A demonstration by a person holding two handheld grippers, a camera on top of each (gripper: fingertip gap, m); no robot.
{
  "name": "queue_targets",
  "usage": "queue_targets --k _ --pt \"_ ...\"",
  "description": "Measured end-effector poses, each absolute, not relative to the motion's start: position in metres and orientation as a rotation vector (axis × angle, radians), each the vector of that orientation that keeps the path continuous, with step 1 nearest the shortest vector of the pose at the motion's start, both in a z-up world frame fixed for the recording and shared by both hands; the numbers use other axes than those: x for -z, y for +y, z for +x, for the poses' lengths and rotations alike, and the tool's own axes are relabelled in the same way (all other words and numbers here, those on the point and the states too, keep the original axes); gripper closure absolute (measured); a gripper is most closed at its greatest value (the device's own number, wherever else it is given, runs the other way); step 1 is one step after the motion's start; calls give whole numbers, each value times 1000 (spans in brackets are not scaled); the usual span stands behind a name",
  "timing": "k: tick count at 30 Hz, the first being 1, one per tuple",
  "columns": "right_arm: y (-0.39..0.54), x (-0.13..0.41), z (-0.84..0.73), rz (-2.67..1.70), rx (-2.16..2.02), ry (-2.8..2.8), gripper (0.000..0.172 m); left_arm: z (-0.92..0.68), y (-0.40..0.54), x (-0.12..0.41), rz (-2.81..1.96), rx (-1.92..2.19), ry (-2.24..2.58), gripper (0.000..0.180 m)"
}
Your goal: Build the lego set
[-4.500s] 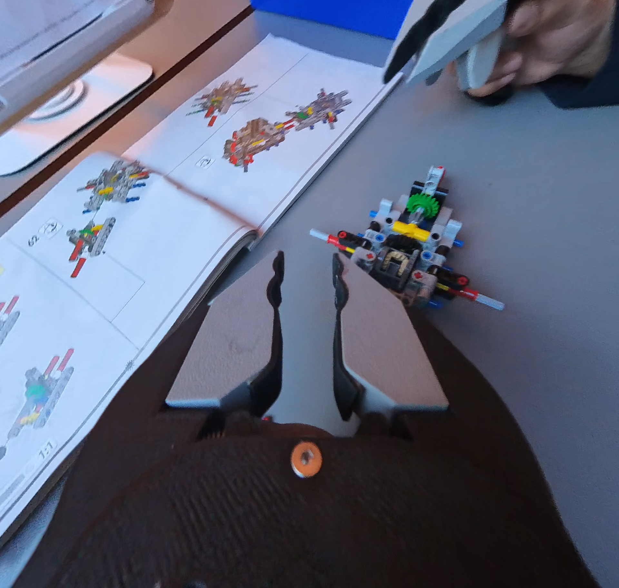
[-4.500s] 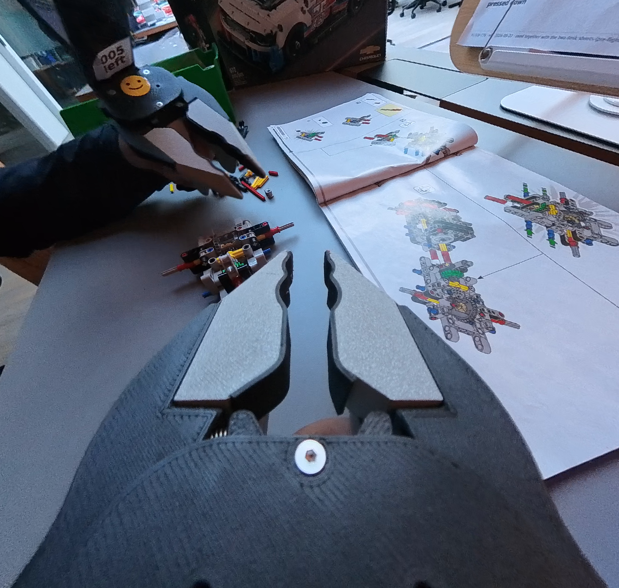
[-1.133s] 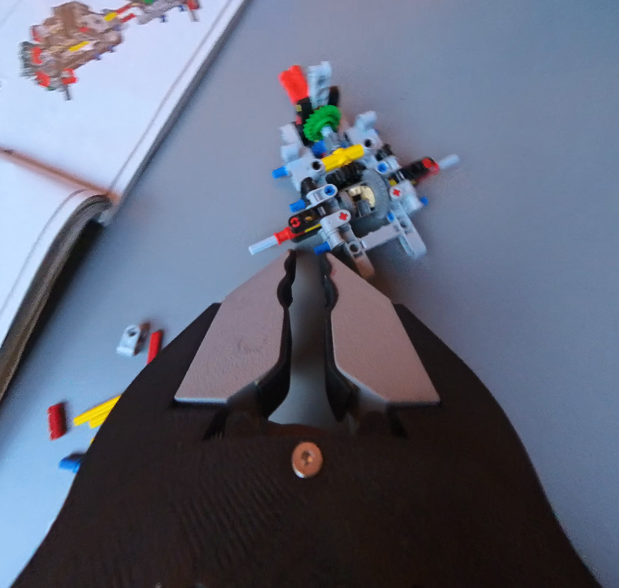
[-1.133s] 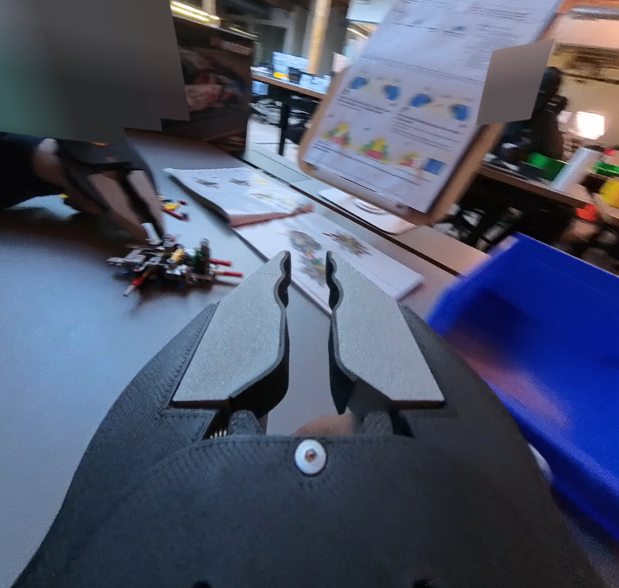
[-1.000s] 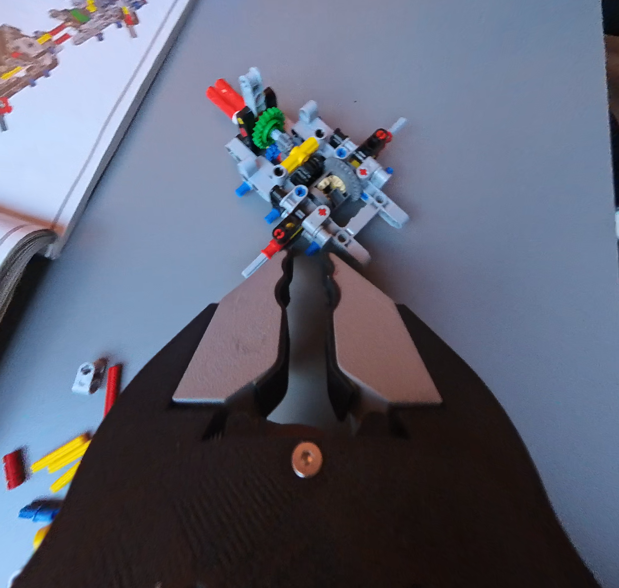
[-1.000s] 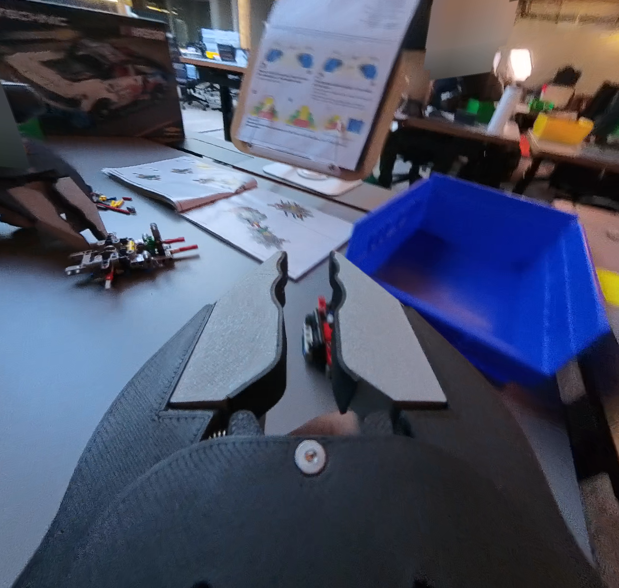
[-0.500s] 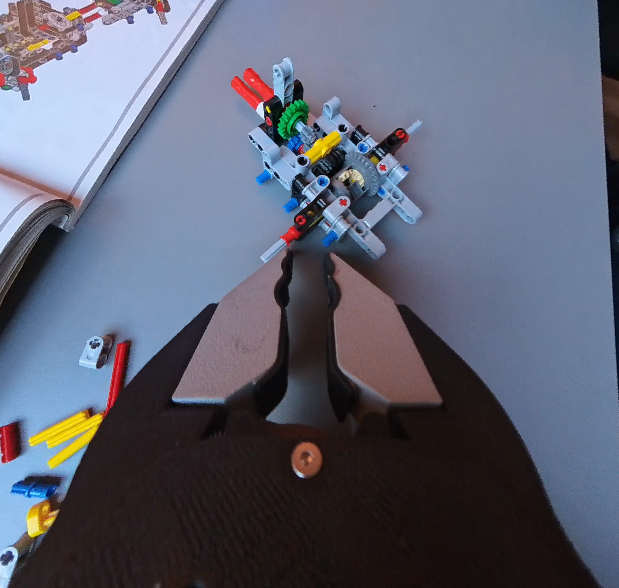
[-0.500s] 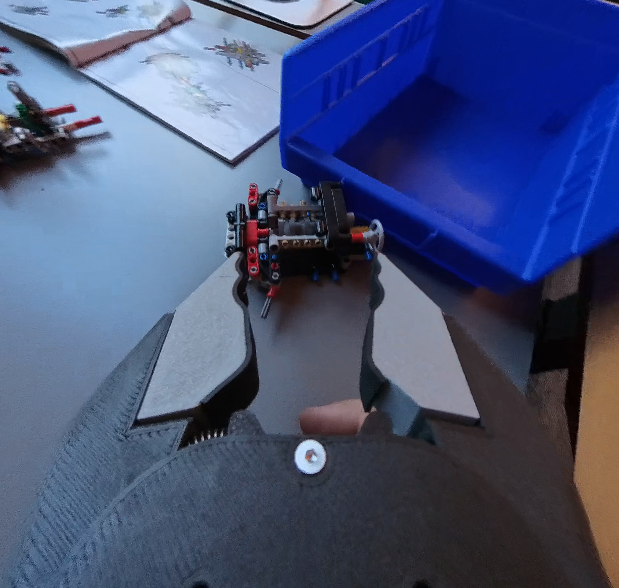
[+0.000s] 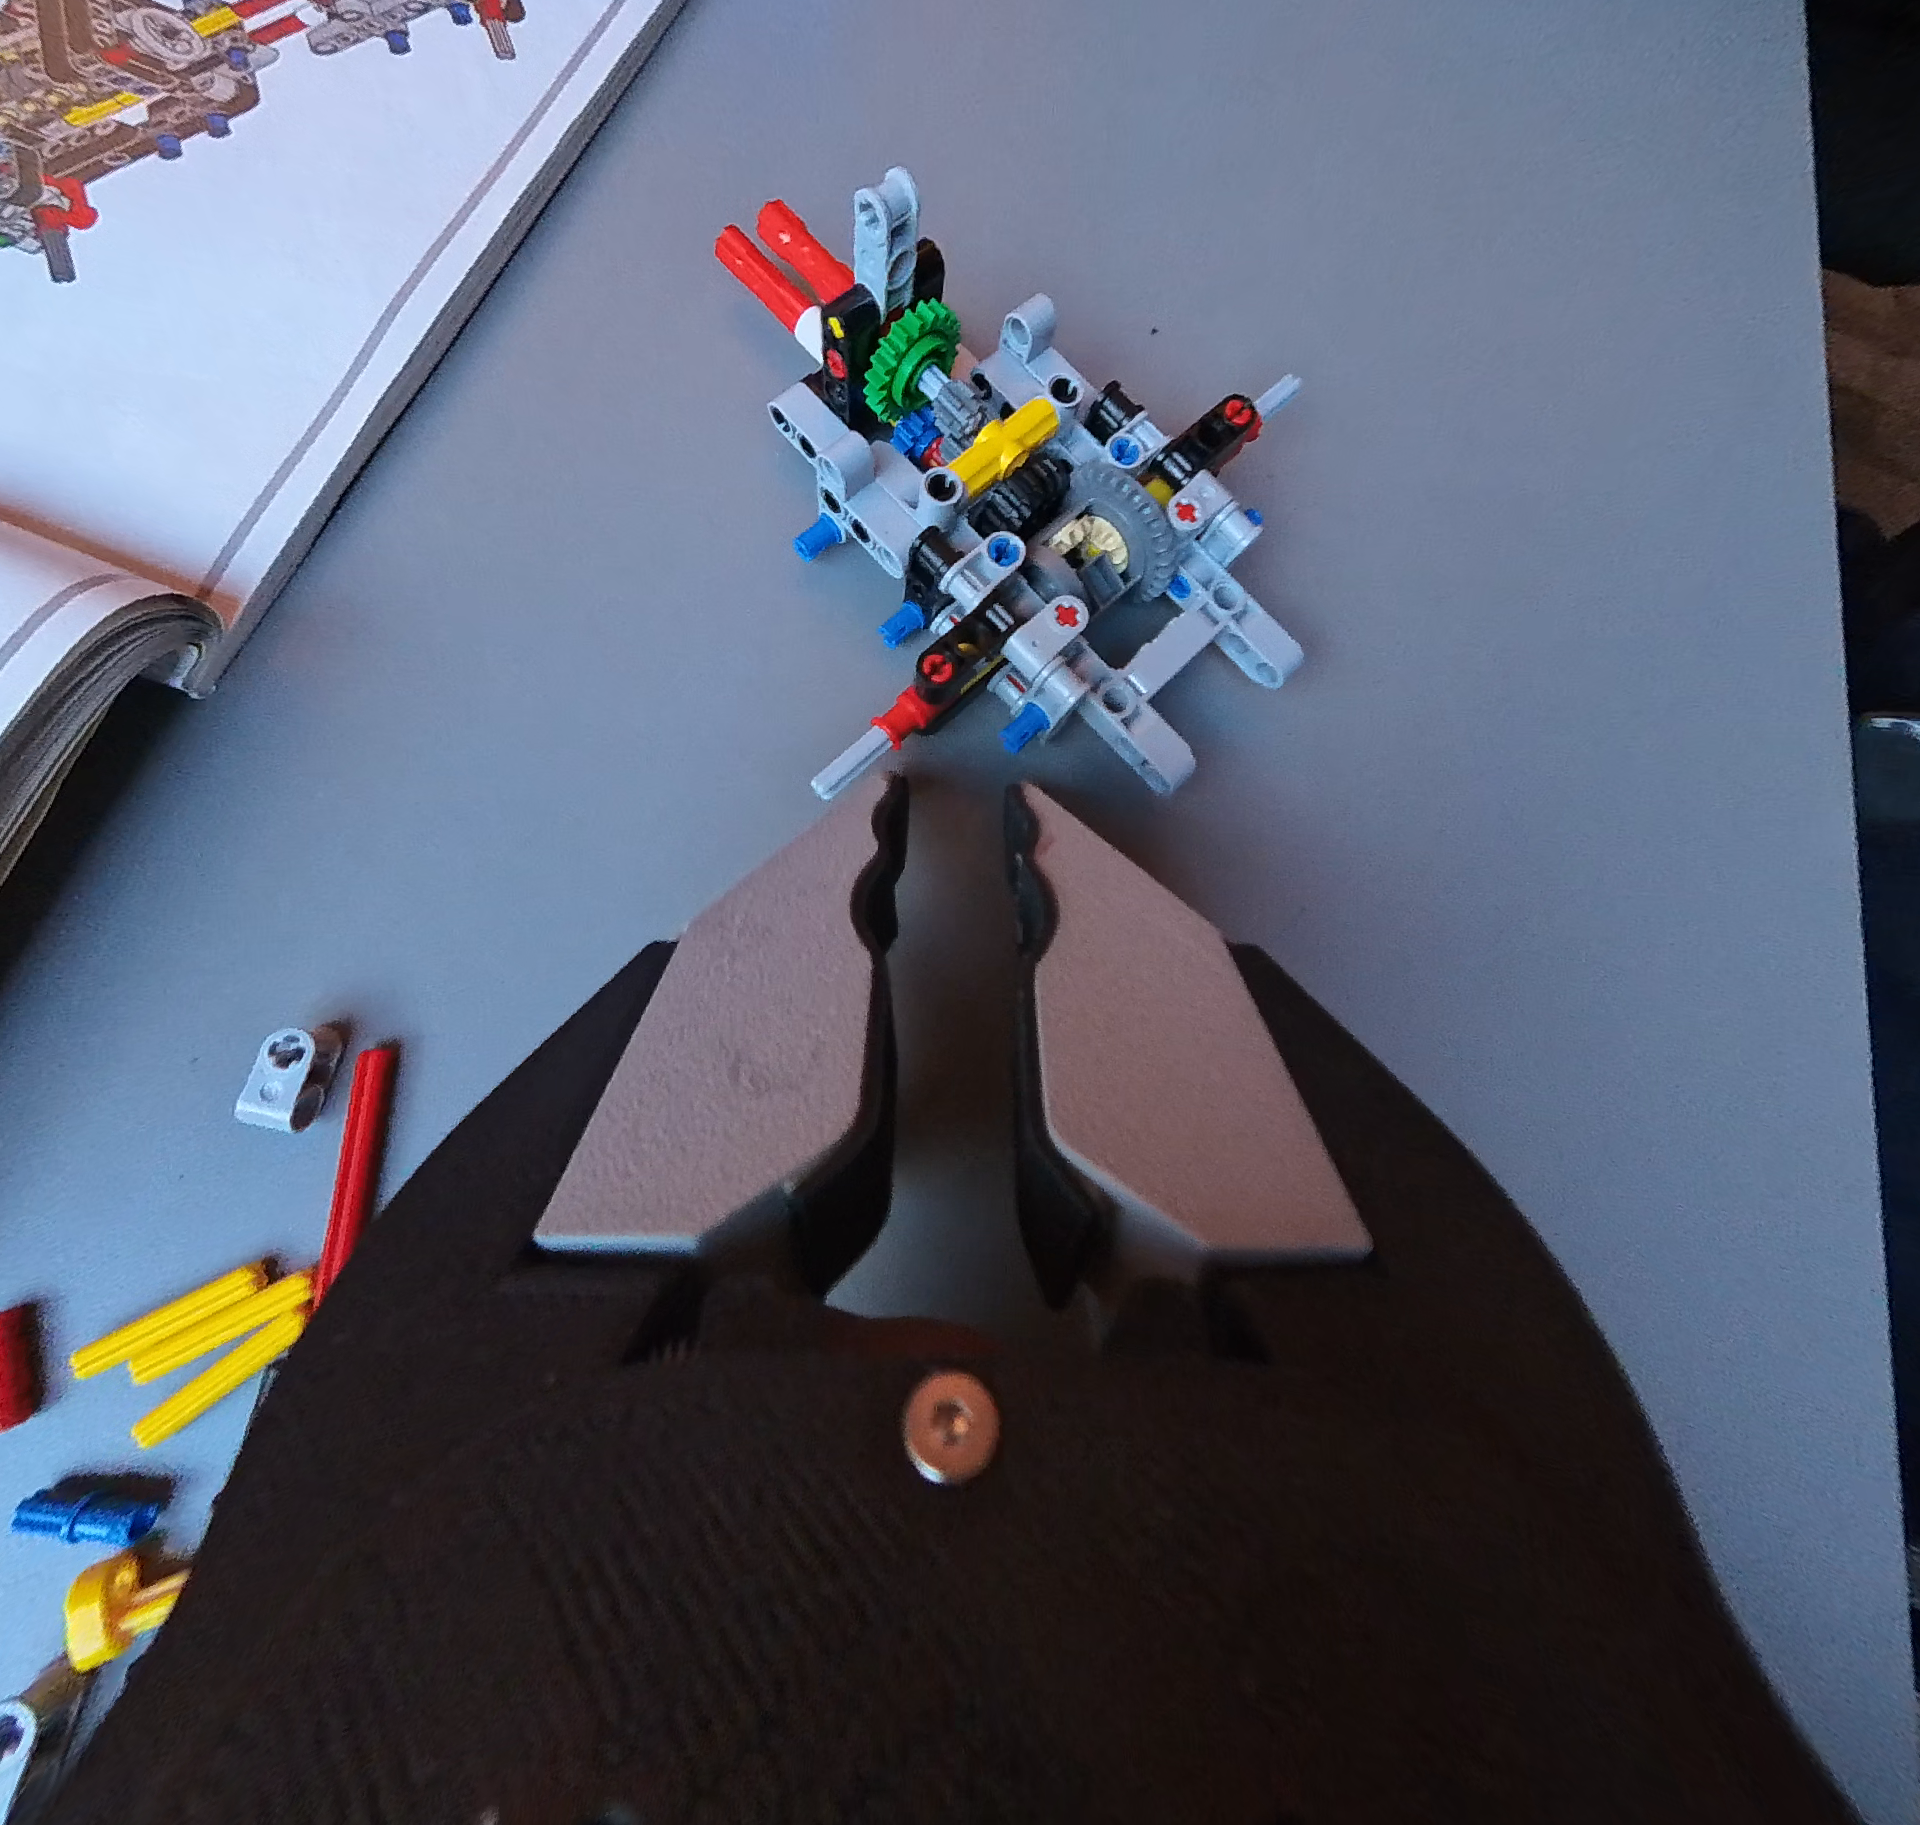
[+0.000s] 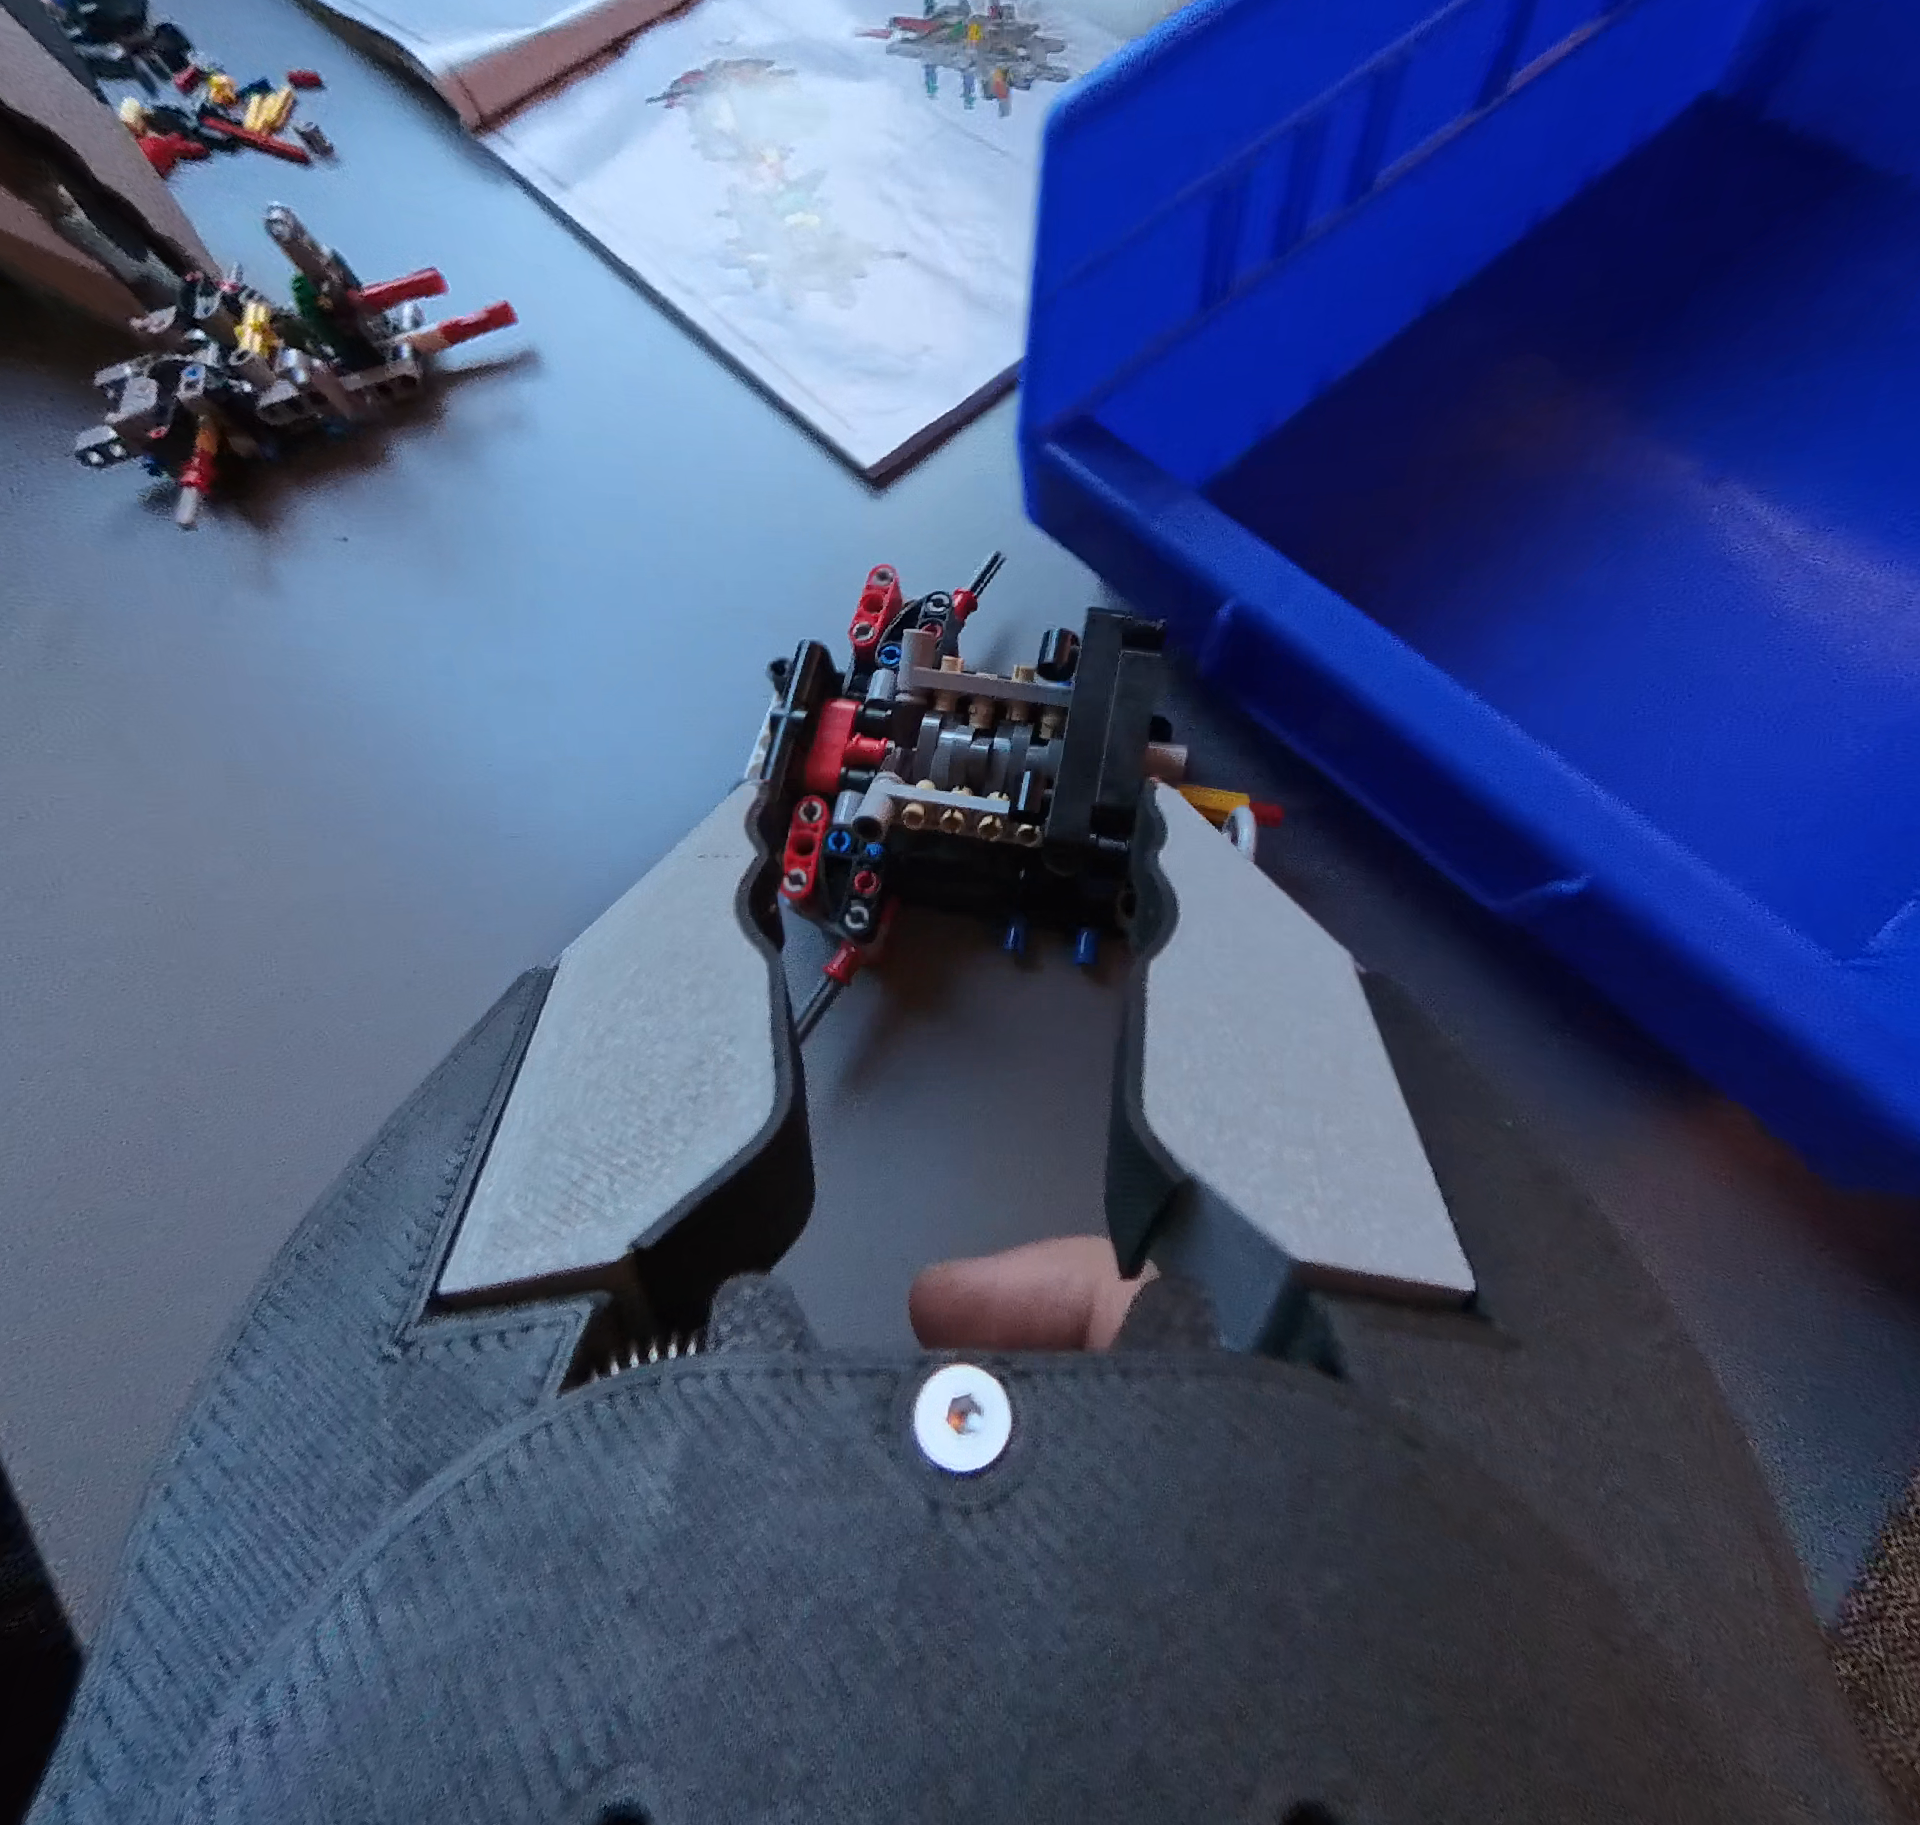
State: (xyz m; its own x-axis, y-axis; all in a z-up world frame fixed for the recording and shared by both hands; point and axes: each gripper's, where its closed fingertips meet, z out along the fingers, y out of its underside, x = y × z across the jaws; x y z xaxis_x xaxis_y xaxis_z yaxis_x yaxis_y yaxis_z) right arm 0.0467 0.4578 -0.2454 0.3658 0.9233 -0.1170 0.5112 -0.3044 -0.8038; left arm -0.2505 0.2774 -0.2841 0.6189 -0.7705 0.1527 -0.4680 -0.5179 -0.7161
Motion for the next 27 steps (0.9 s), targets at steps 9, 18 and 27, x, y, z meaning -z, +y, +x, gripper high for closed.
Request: queue_targets --k 9,18,27 --pt "380 251 19 -1944 -533 -1310 109 -254 277 284 -2210 626 956 167" --pt "308 251 29 -1971 -574 -1462 111 -262 287 285 -2206 518 944 169" --pt "285 249 13 -1928 -622 -1463 115 -281 300 282 -2187 300 937 129"
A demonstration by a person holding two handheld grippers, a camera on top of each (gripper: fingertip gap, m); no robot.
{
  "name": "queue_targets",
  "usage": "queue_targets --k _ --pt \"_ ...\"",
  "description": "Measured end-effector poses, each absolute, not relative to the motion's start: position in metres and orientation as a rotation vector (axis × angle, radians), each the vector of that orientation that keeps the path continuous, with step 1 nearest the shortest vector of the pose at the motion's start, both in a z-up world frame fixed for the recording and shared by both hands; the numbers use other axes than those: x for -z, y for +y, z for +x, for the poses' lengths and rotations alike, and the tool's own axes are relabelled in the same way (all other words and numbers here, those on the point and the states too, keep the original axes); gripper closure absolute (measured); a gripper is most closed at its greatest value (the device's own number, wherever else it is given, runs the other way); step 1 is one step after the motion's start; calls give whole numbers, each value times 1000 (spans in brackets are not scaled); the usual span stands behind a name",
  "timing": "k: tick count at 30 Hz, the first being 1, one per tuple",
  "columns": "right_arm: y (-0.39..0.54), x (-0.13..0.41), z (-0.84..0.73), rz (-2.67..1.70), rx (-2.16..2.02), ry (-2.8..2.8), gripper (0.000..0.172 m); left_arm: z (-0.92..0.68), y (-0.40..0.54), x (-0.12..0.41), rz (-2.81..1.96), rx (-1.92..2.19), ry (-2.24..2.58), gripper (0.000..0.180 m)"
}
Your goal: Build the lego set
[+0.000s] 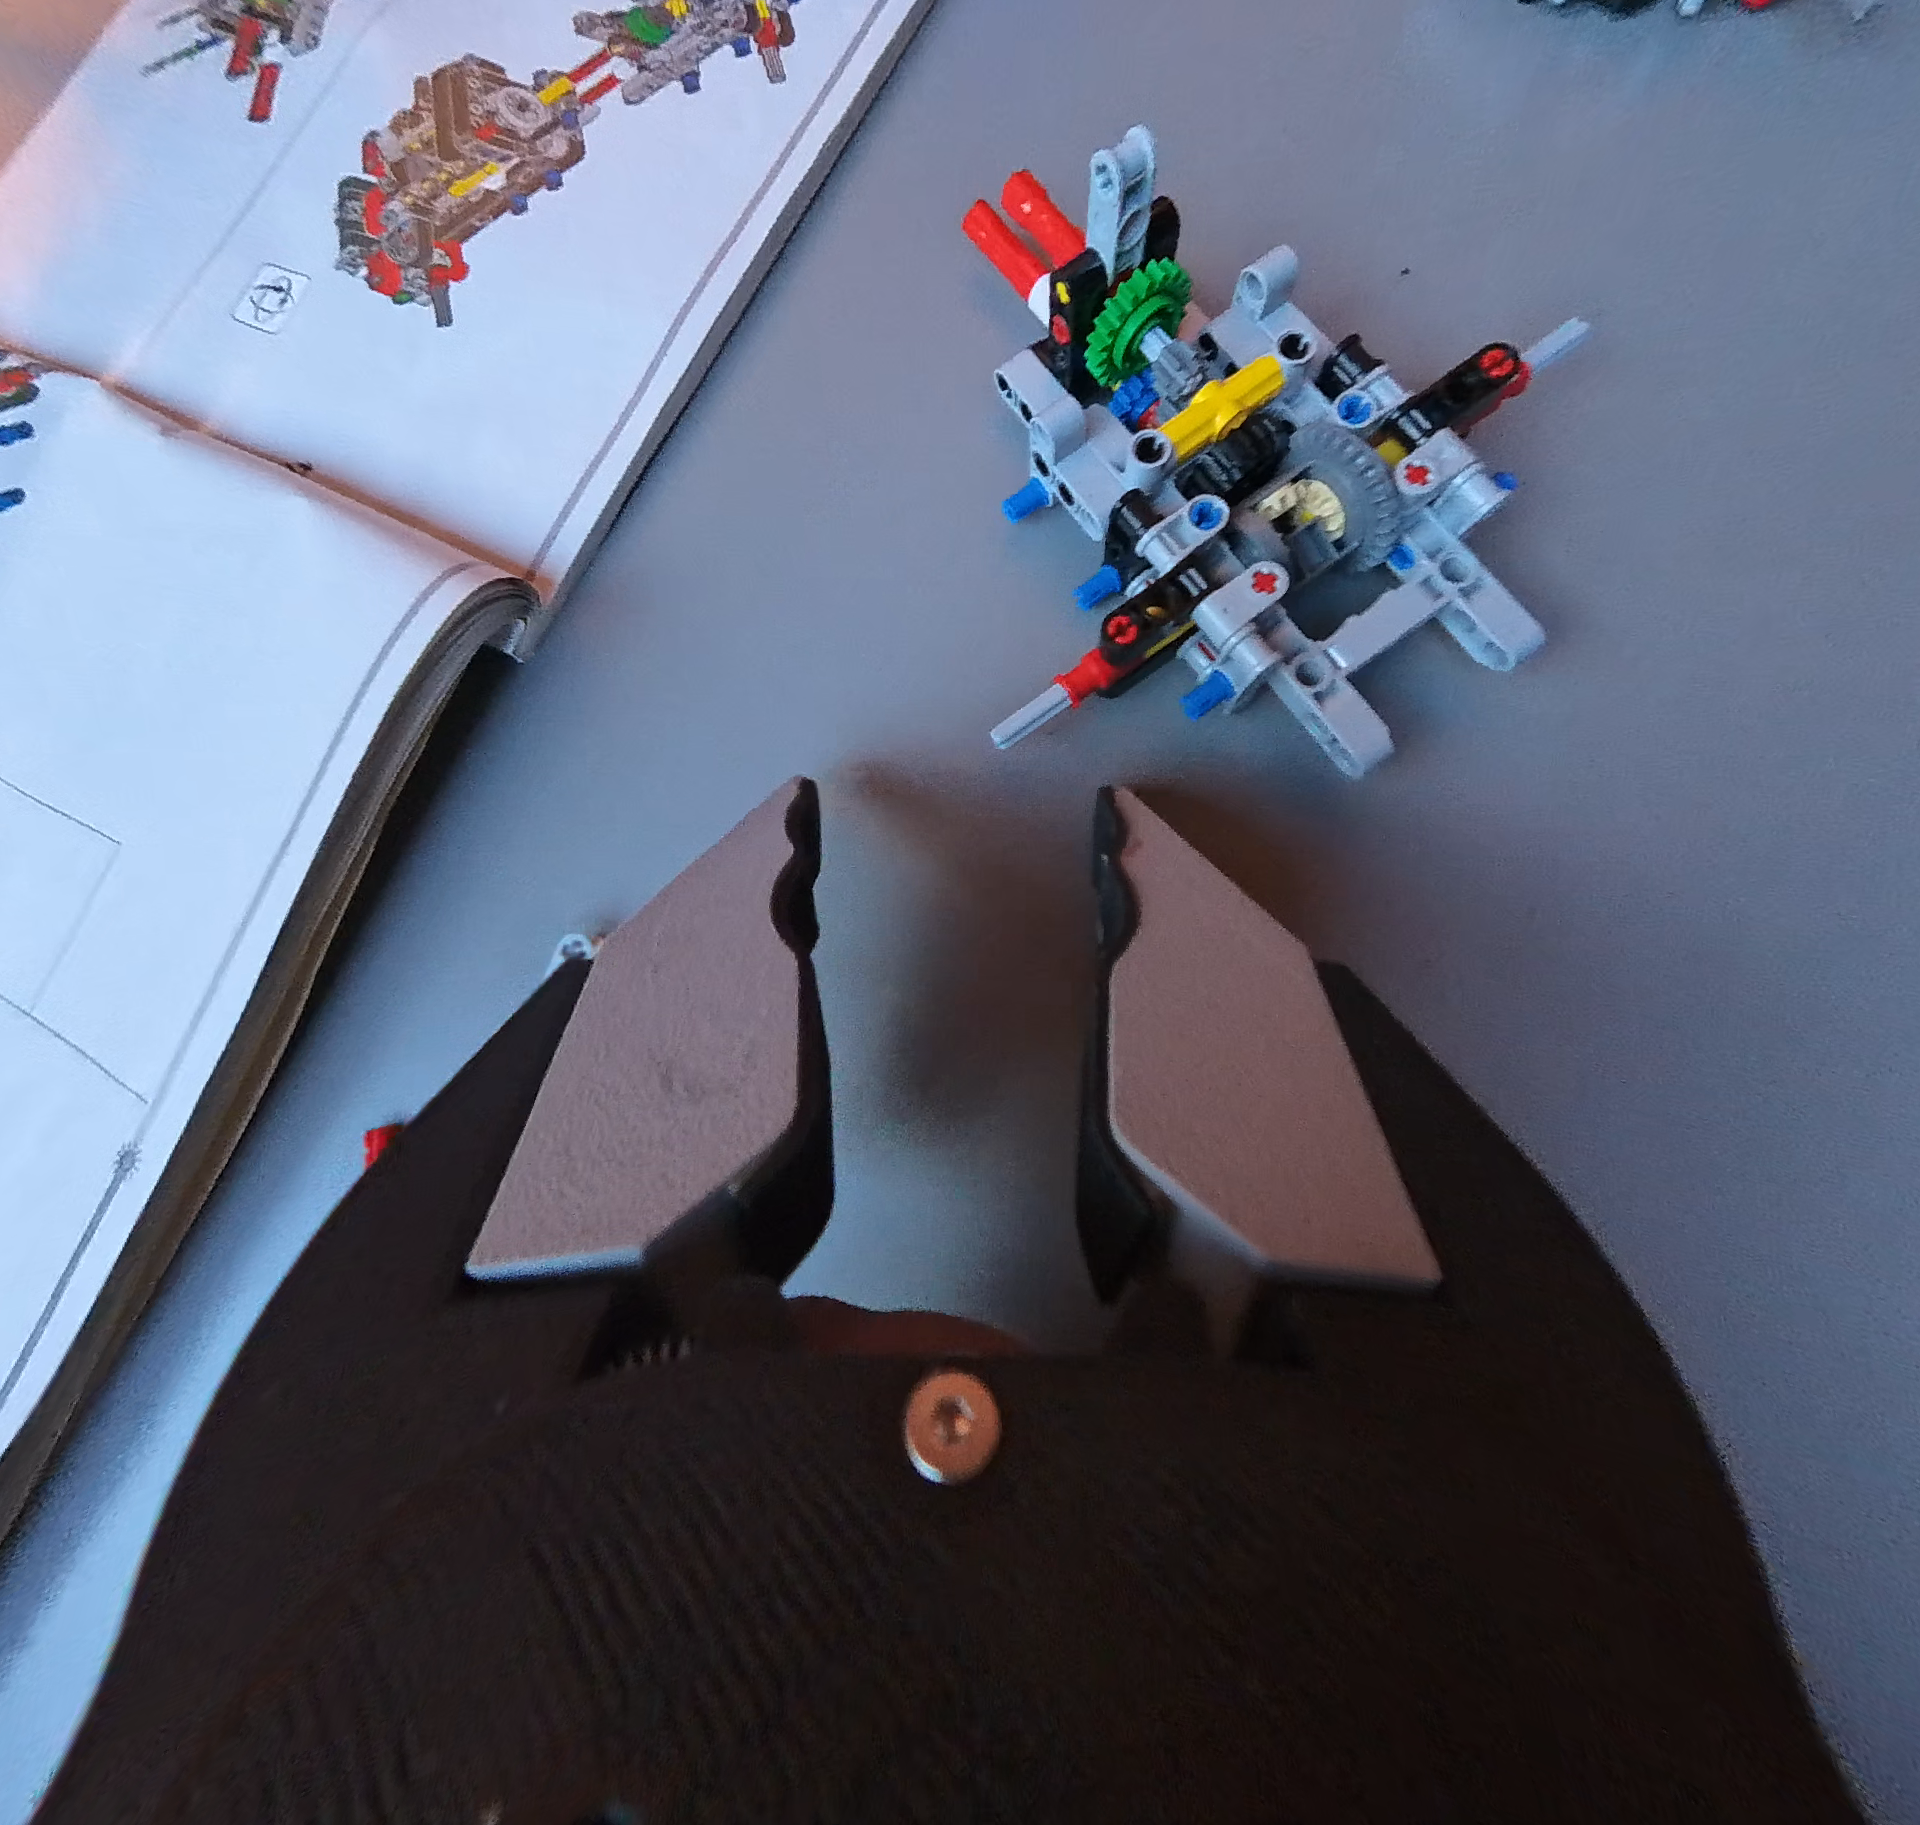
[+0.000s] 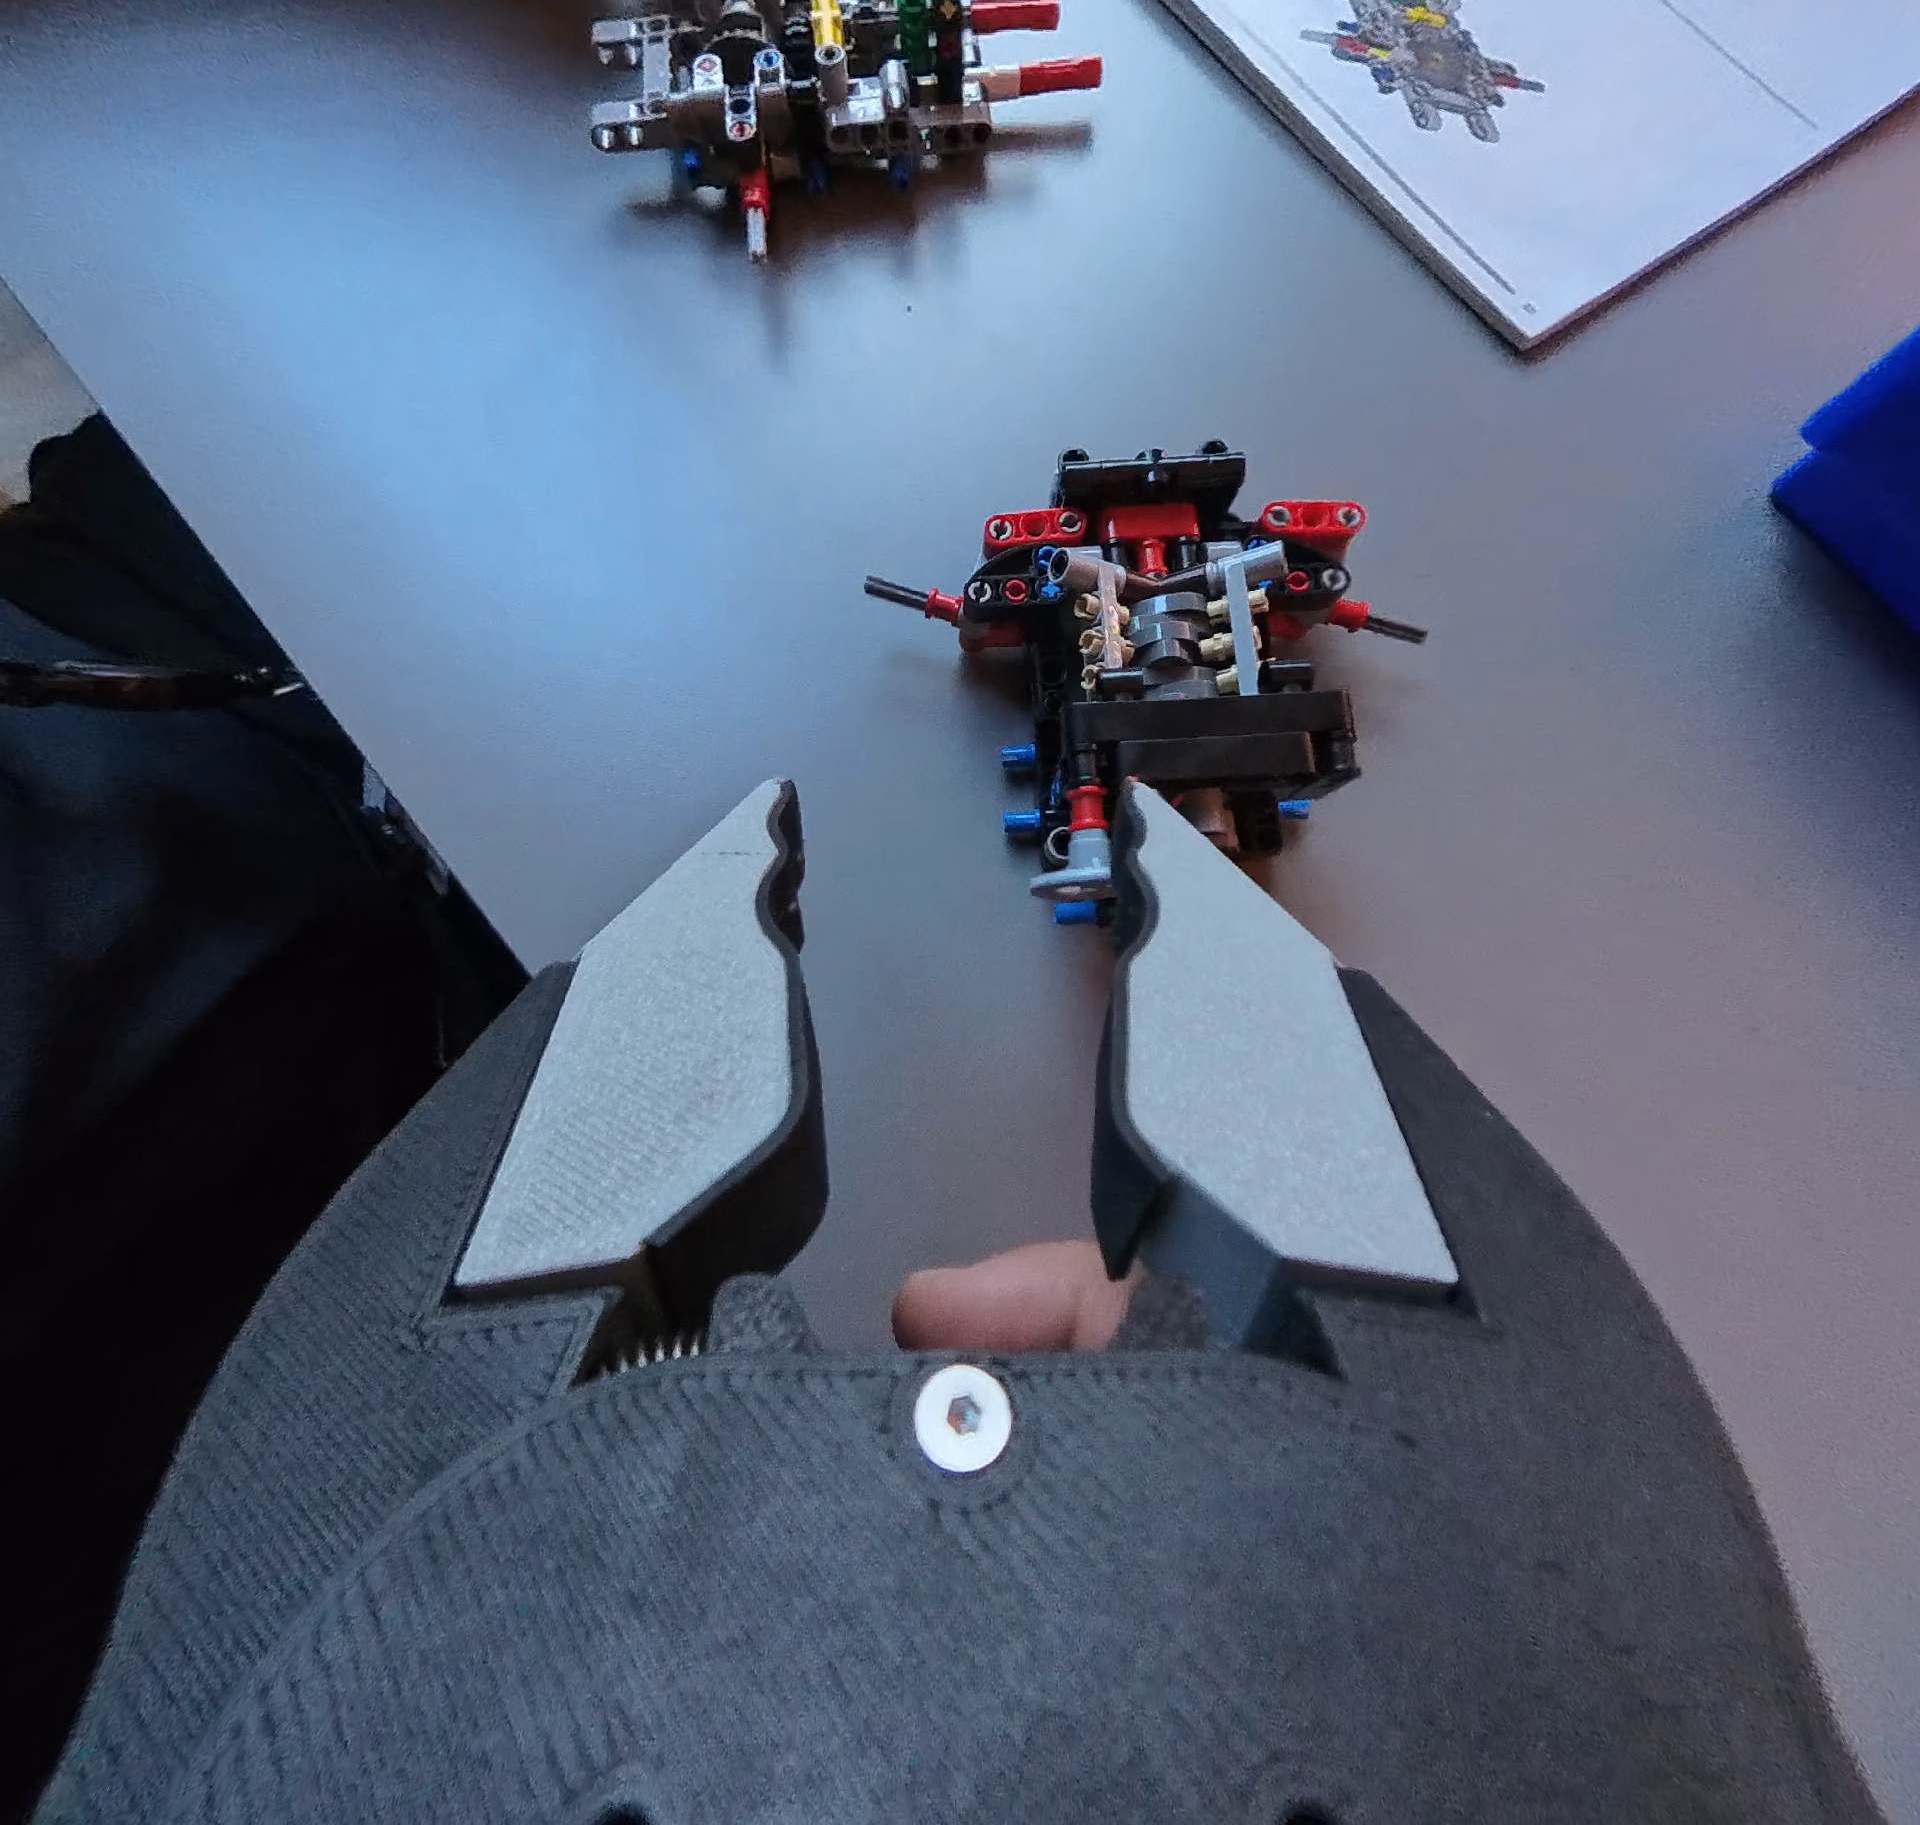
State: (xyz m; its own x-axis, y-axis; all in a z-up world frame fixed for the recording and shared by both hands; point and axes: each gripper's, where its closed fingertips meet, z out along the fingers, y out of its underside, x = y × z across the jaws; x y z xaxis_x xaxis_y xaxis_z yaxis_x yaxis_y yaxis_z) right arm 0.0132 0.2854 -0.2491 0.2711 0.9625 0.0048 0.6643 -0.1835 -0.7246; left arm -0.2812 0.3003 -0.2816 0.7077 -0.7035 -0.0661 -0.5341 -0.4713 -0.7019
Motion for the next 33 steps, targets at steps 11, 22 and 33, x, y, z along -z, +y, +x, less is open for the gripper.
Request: queue_targets --k 11,22,33 --pt "285 250 22 -1943 -585 -1446 118 -243 288 285 -2160 508 1042 131" --pt "291 247 -8 -1891 -662 -1403 117 -214 239 282 -2086 731 1269 141" --pt "330 250 -1 -1877 -548 -1321 111 -219 243 282 -2126 802 1185 154"
